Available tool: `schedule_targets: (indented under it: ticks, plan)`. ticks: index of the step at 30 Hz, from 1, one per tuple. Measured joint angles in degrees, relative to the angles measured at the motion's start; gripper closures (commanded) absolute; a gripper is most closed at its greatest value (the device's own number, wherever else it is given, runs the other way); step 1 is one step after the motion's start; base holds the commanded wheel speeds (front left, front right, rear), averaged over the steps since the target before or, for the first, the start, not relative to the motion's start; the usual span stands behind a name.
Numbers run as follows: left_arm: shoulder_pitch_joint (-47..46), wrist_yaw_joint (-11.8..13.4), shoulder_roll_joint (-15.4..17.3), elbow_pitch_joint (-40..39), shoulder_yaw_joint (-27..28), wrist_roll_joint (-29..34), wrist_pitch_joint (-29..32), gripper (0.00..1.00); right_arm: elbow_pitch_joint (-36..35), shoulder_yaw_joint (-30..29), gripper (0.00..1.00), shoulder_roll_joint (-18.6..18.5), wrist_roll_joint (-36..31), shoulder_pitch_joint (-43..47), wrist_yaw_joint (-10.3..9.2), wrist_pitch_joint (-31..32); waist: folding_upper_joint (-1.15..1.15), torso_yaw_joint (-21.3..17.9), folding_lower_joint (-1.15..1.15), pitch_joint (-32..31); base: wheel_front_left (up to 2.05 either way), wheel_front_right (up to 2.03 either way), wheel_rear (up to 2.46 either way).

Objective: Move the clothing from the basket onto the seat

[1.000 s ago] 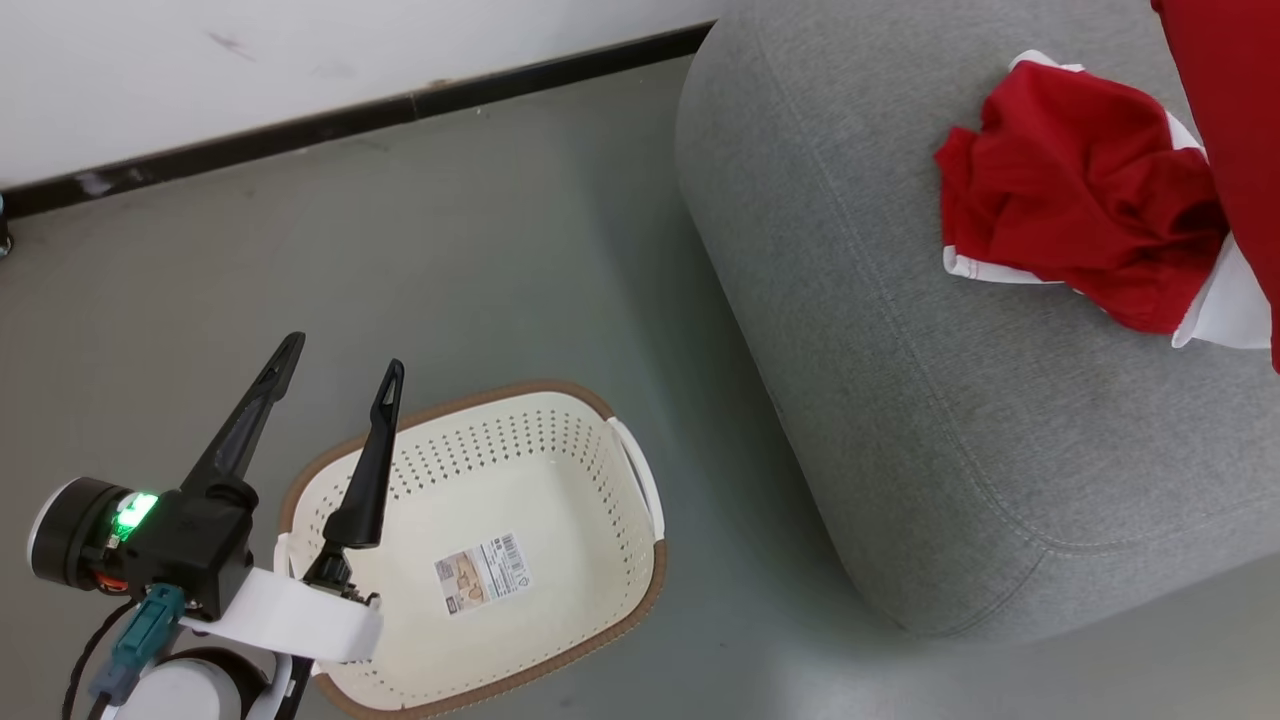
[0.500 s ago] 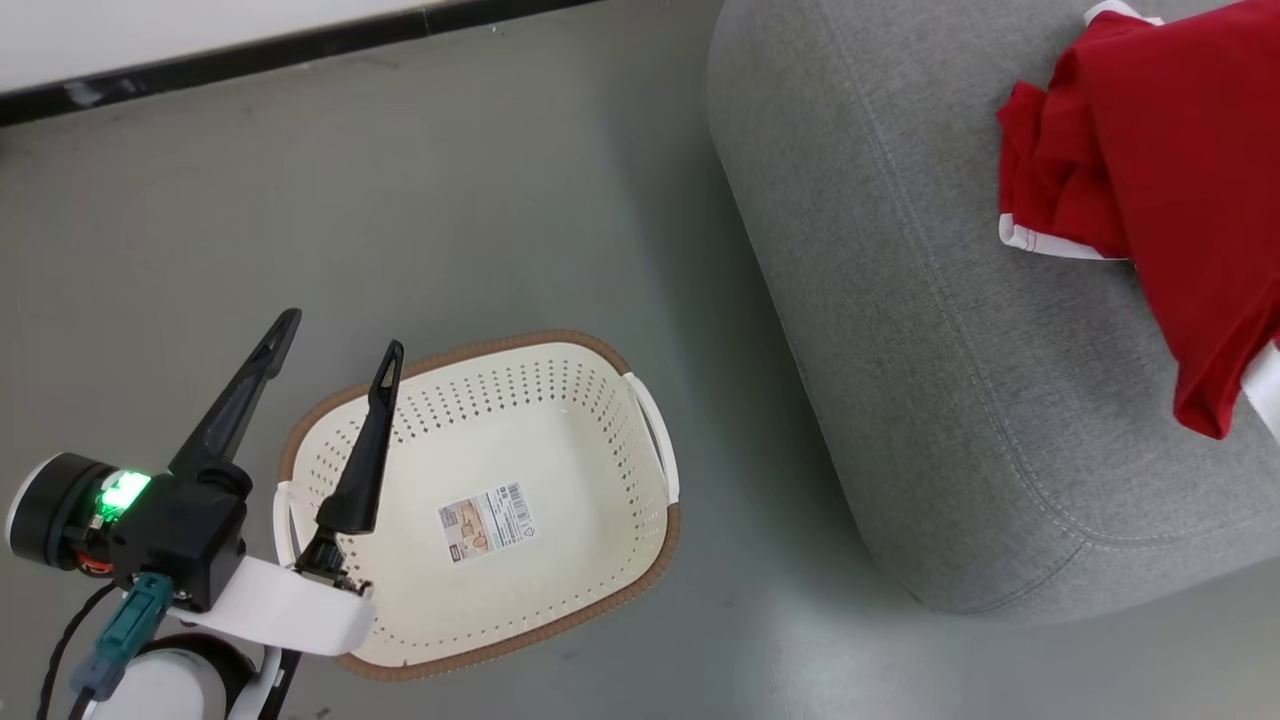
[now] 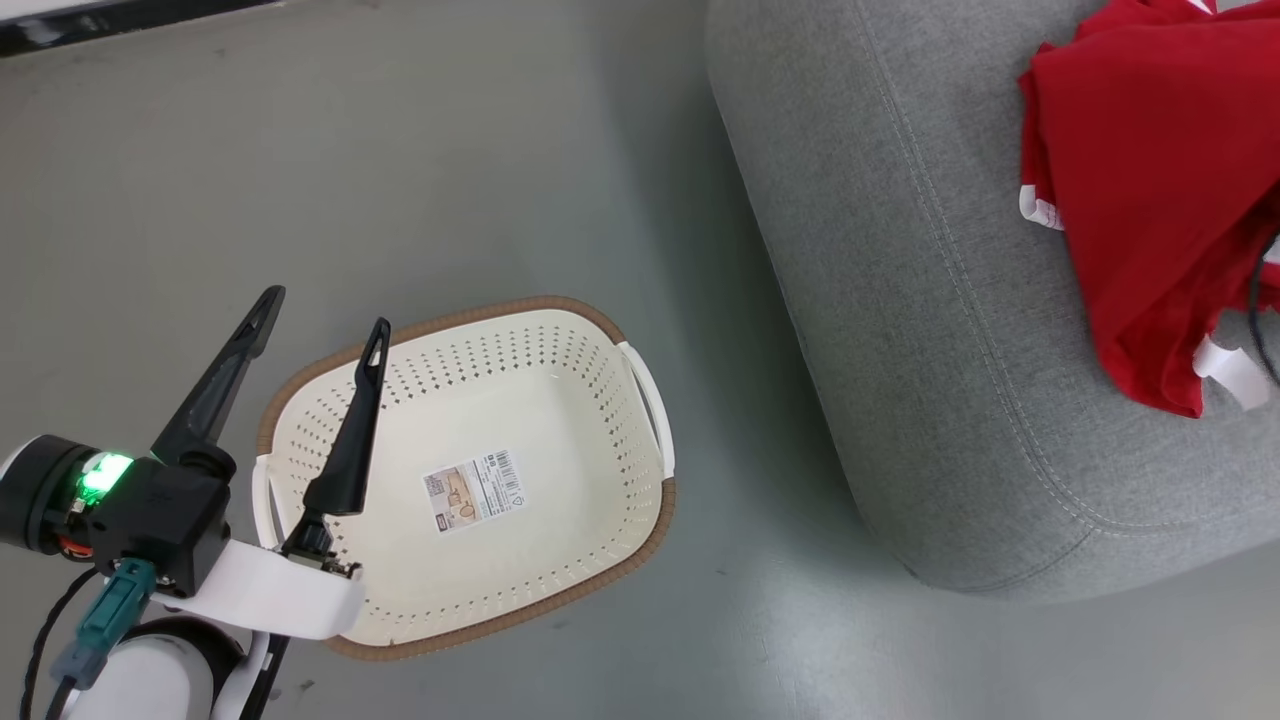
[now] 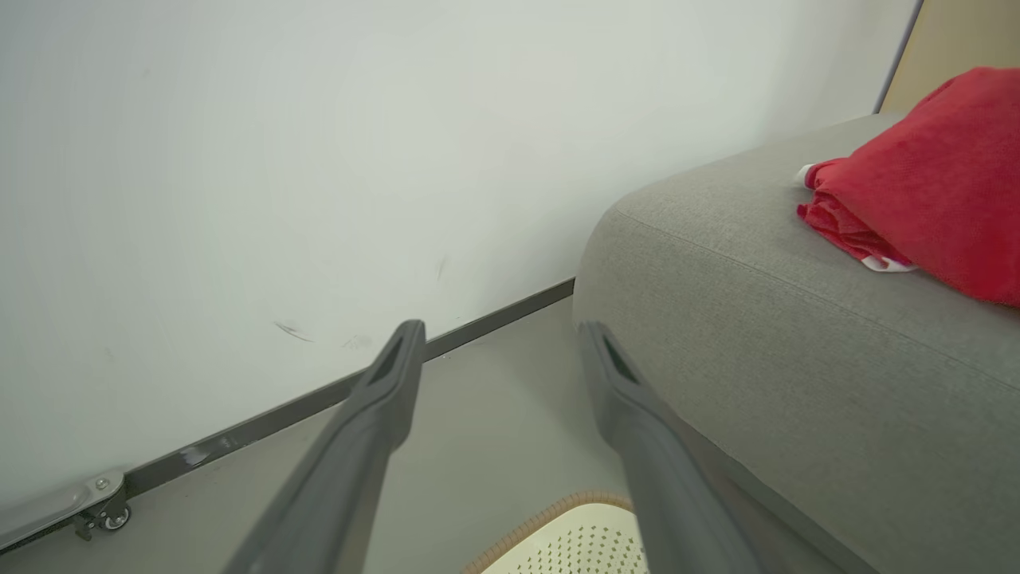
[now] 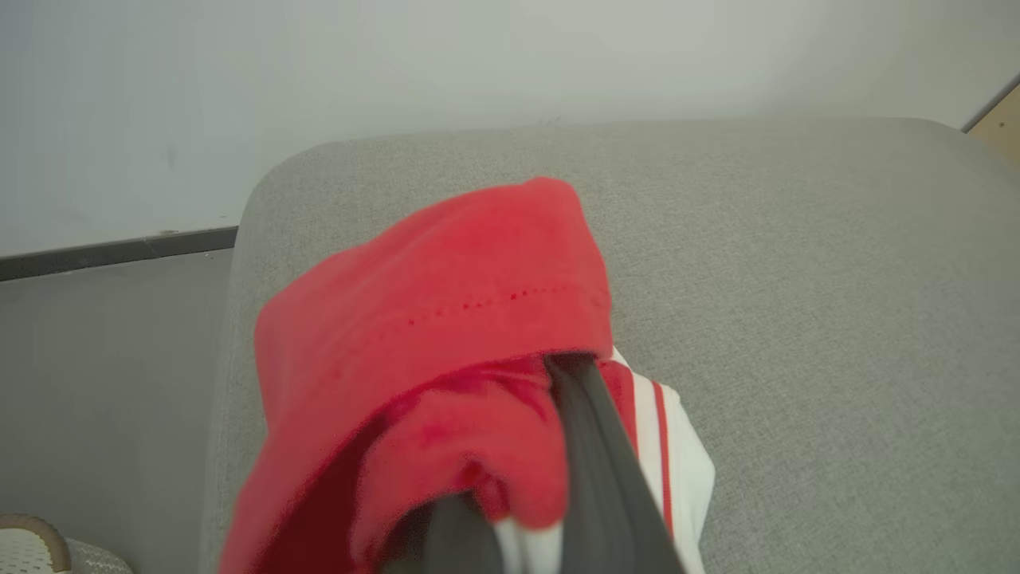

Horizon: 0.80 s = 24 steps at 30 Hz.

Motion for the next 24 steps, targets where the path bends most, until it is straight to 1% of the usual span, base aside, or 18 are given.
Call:
schedule_targets:
  ticks: [4,8,9,10,11,12,13,15,16,24]
  plan:
    - [-0.2,0.1,0.0,0.0,0.2,0.0,0.0,0.0,2.0,0.3,1.0,1.6,0.0,0.9,0.01,-1.0,0.0,-0.7,0.0,0.4,0.0,0.0,0.0]
    - [-0.3,0.1,0.0,0.5,0.2,0.0,-0.1,0.0,3.0,-0.2,1.0,1.6,0.3,1.0,0.0,-2.2,0.0,-1.3,0.0,0.3,0.0,0.0,0.0]
    - [-0.3,0.1,0.0,0.6,0.2,0.0,-0.1,0.0,3.2,-0.2,0.98,1.6,0.6,1.0,0.0,-2.3,0.0,-1.4,0.0,0.2,0.0,0.0,0.0]
    - [-0.3,0.1,0.0,0.7,0.2,0.0,-0.1,0.0,3.6,-0.3,0.88,1.7,0.7,1.1,0.0,-2.4,0.0,-1.5,0.0,0.1,0.0,0.0,0.0]
    - [-0.3,0.1,0.0,0.8,0.1,0.0,-0.2,0.0,4.0,-0.3,0.71,1.7,1.0,1.1,0.0,-2.4,0.0,-1.7,0.0,0.0,0.0,0.0,0.0]
    - [-0.3,0.1,-0.1,1.0,0.1,0.0,-0.2,0.0,4.2,-0.1,0.59,1.7,1.1,1.3,0.0,-2.4,0.0,-1.8,0.0,-0.1,0.0,0.0,0.0]
    - [-0.3,0.1,-0.2,1.1,0.0,-0.1,-0.4,0.0,4.4,0.1,0.51,1.8,1.1,1.5,0.0,-2.5,0.0,-1.9,0.0,-0.2,0.0,0.0,0.0]
    - [-0.3,0.1,-0.4,1.4,-0.3,-0.1,-0.7,0.0,4.9,0.6,0.09,1.8,1.1,1.7,0.0,-2.4,0.0,-2.2,0.0,-0.5,0.0,0.0,0.0]
    - [-0.3,0.1,-0.5,1.5,-0.4,-0.1,-0.8,0.0,5.1,1.1,0.0,1.7,1.1,1.8,0.0,-2.4,0.0,-2.3,0.0,-0.6,0.0,0.0,0.0]
    - [-0.3,0.1,-2.0,2.8,-1.0,-0.6,-2.0,0.0,5.6,3.6,0.0,1.7,2.6,2.0,0.0,-1.1,0.0,-3.2,0.0,-1.5,0.0,0.0,0.0]
